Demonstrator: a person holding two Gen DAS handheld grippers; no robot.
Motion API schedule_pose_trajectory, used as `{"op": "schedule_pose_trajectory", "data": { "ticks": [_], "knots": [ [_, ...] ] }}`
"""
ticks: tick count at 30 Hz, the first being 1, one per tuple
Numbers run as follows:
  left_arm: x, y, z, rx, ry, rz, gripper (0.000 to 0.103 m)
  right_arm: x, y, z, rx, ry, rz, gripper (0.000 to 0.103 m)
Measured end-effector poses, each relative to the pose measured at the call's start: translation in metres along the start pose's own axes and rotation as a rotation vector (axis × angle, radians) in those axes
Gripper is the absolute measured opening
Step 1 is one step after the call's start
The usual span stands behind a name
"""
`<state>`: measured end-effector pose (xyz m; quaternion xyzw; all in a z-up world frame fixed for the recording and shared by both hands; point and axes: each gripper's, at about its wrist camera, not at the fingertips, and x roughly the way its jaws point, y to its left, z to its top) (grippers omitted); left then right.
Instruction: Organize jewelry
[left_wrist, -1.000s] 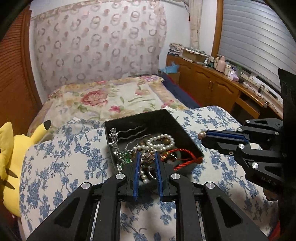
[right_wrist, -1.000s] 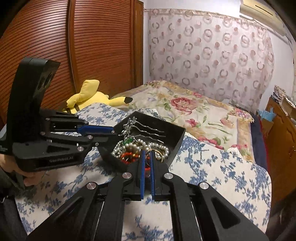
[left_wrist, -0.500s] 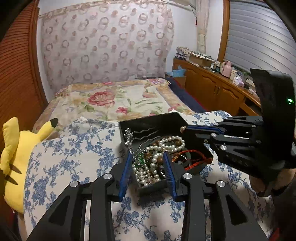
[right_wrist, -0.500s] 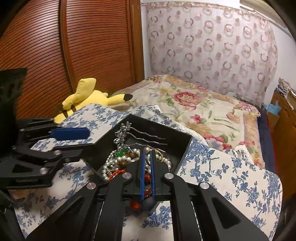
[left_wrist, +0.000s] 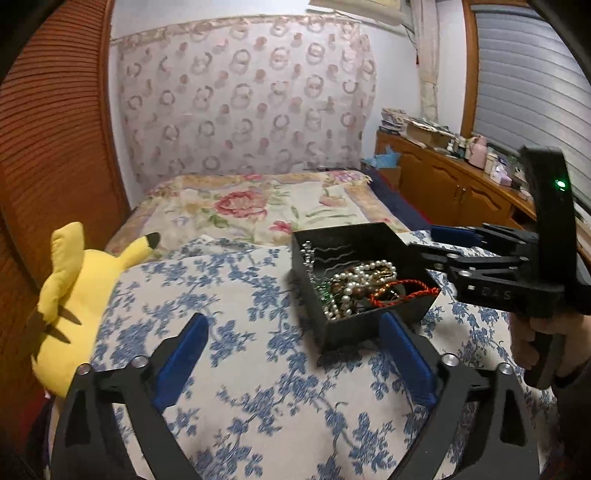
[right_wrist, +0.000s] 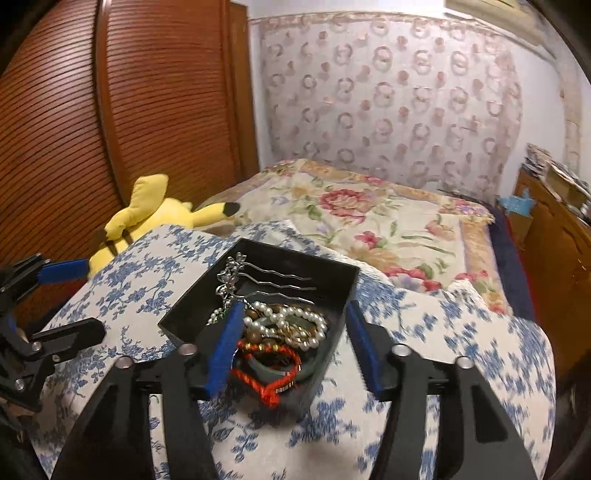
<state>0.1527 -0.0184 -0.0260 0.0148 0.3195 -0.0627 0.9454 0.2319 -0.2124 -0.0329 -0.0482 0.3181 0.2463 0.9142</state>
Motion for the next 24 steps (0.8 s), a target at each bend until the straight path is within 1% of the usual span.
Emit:
{"op": "schedule_pose_trajectory", "data": {
  "ticks": [1, 2, 4, 7, 9, 16, 24],
  "knots": [
    [-0.005, 0.001, -0.001, -0.002, -0.006, 0.01, 0.095, -0.005, 0.001, -0.003, 0.01, -0.007, -0.01, 0.075],
    [-0.009, 0.003, -0.003, -0.006, -0.011, 0.017, 0.095, -0.014, 0.003, -0.008, 0.019, -0.021, -0.028, 0.078],
    [-0.017, 0.005, -0.007, -0.014, -0.022, 0.028, 0.095, -0.03, 0.008, -0.018, 0.03, -0.048, -0.059, 0.091],
    [-0.031, 0.008, -0.016, -0.027, -0.031, 0.057, 0.095, -0.054, 0.015, -0.033, 0.053, -0.076, -0.1, 0.098],
    [-0.039, 0.008, -0.021, -0.029, -0.042, 0.068, 0.095, -0.071, 0.02, -0.044, 0.072, -0.094, -0.116, 0.1],
    [-0.063, 0.005, -0.036, -0.035, -0.055, 0.073, 0.095, -0.117, 0.037, -0.067, 0.101, -0.153, -0.156, 0.1],
    [-0.079, 0.001, -0.039, -0.05, -0.078, 0.067, 0.095, -0.14, 0.051, -0.072, 0.108, -0.212, -0.187, 0.1]
  ]
}}
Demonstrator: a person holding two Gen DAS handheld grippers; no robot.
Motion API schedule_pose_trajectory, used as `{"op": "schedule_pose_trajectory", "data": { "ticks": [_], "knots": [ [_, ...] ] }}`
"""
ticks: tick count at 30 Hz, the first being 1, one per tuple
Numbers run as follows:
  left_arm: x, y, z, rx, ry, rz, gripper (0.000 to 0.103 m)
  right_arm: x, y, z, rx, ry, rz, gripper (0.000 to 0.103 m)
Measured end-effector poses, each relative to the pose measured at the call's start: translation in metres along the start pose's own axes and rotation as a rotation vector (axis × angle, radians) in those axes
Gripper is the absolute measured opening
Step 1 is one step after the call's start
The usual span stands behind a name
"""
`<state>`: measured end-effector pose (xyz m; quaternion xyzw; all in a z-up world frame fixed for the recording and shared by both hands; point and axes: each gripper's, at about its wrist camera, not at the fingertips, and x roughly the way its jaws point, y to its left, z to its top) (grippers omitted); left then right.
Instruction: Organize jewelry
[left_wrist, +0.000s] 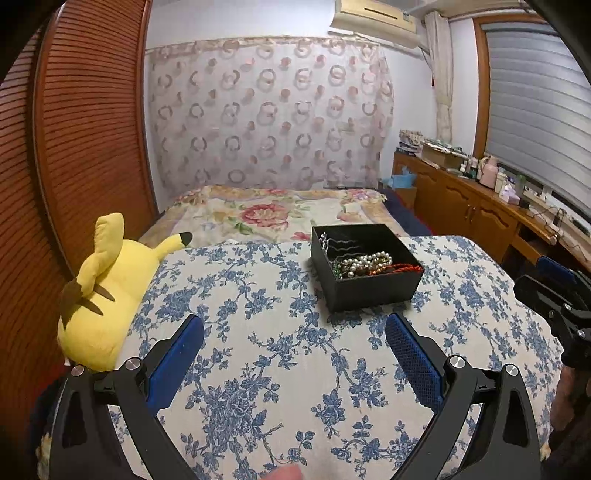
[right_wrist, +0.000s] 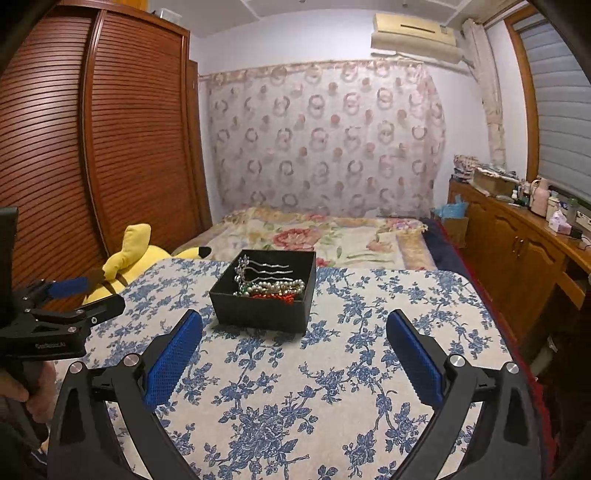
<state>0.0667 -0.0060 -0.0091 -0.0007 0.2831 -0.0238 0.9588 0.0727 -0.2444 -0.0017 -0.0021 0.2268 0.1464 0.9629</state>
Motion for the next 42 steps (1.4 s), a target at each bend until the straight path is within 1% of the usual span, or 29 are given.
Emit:
{"op": "schedule_pose_trajectory", "data": {
  "ticks": [7, 14, 42],
  "knots": [
    [-0.014, -0.002, -0.001, 0.004, -0.023, -0.003, 0.095, -0.012, 0.004, 0.002, 0.009, -0.025, -0.013, 0.1],
    [-0.022, -0.004, 0.001, 0.009, -0.039, -0.005, 0.095, -0.012, 0.003, -0.001, 0.02, -0.02, -0.016, 0.1],
    [-0.028, -0.006, 0.003, 0.01, -0.049, -0.002, 0.095, -0.011, 0.0, -0.003, 0.025, -0.021, -0.024, 0.1]
  ]
}}
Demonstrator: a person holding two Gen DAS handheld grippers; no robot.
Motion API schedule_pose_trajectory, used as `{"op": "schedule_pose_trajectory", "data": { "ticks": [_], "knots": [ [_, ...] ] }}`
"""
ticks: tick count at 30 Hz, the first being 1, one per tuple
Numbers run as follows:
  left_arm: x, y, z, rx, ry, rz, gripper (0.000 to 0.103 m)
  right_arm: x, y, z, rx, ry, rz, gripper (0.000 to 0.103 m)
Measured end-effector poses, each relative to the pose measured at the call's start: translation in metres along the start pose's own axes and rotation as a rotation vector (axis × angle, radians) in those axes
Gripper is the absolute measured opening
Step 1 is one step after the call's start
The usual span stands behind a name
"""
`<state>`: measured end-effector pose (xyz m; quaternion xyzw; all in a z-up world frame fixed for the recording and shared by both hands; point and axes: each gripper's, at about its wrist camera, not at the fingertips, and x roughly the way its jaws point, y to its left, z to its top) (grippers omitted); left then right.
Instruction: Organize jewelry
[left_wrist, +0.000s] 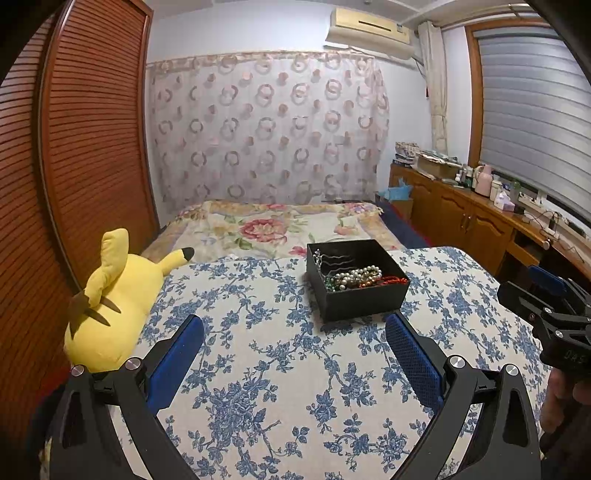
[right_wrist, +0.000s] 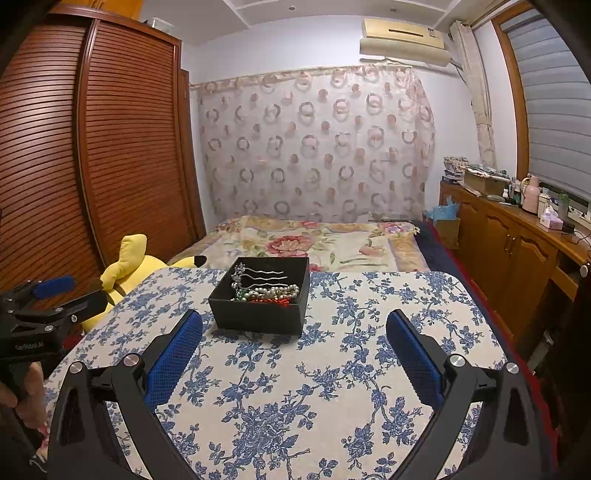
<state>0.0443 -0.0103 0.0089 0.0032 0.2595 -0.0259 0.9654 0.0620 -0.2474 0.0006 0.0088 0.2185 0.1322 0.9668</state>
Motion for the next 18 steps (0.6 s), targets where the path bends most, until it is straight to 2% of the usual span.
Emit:
{"op": "schedule_pose_trajectory", "data": {
  "ticks": [18],
  "knots": [
    [-0.0031, -0.0005, 0.0019, 0.0, 0.001, -0.004, 0.095, 0.0003, -0.0002, -0.0002, 0.001, 0.0, 0.0, 0.1]
  ]
}}
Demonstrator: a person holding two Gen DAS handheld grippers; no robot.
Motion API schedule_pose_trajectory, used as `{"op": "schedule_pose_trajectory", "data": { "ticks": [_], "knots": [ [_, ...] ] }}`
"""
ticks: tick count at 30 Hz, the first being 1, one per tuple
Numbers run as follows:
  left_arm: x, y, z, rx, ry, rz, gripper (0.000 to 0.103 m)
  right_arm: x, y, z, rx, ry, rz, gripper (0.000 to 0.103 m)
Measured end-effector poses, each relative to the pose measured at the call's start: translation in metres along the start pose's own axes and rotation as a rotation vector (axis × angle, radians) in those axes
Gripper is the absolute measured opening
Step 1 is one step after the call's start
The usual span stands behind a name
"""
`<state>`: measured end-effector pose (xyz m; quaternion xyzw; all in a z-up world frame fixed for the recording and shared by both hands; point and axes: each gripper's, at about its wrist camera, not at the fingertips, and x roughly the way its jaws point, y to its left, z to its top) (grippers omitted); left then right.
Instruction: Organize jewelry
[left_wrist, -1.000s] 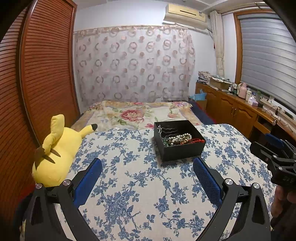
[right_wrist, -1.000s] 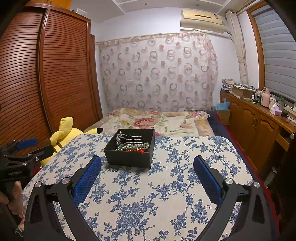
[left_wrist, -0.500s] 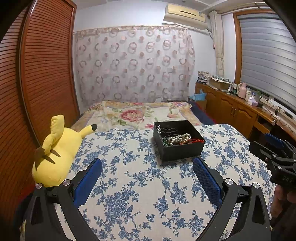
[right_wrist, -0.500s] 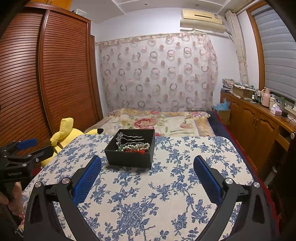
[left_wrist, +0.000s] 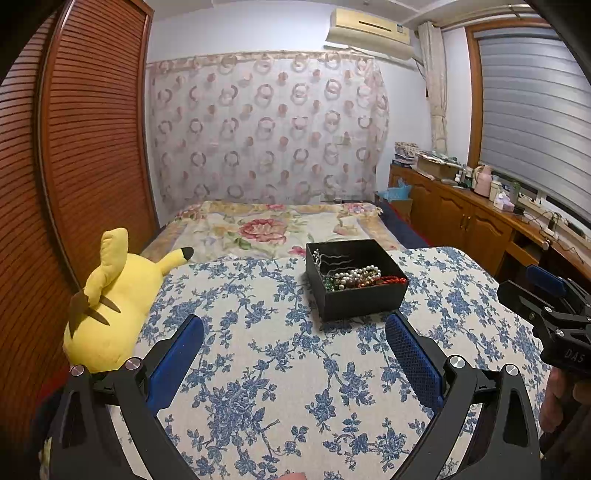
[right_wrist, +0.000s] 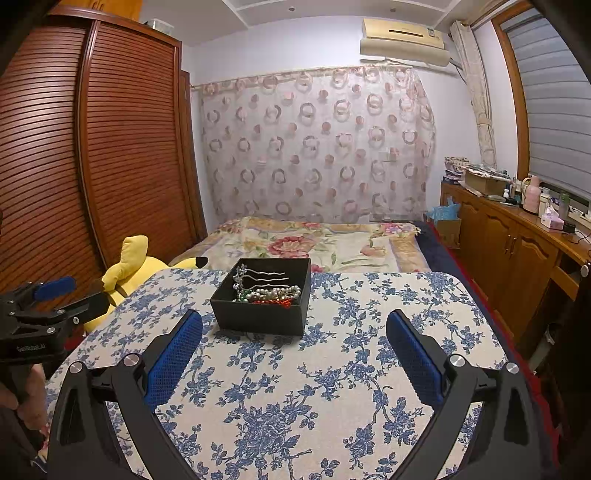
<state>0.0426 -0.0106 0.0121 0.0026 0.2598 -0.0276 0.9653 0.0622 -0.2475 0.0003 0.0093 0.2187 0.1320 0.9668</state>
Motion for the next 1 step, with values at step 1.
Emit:
{"op": "schedule_pose_trajectory", "data": {
  "ticks": [1],
  "knots": [
    [-0.0009, 0.0, 0.0007, 0.0, -0.001, -0.001, 0.095, -0.0001, -0.0002, -0.0001, -0.001, 0.0, 0.0, 0.1]
  ]
}}
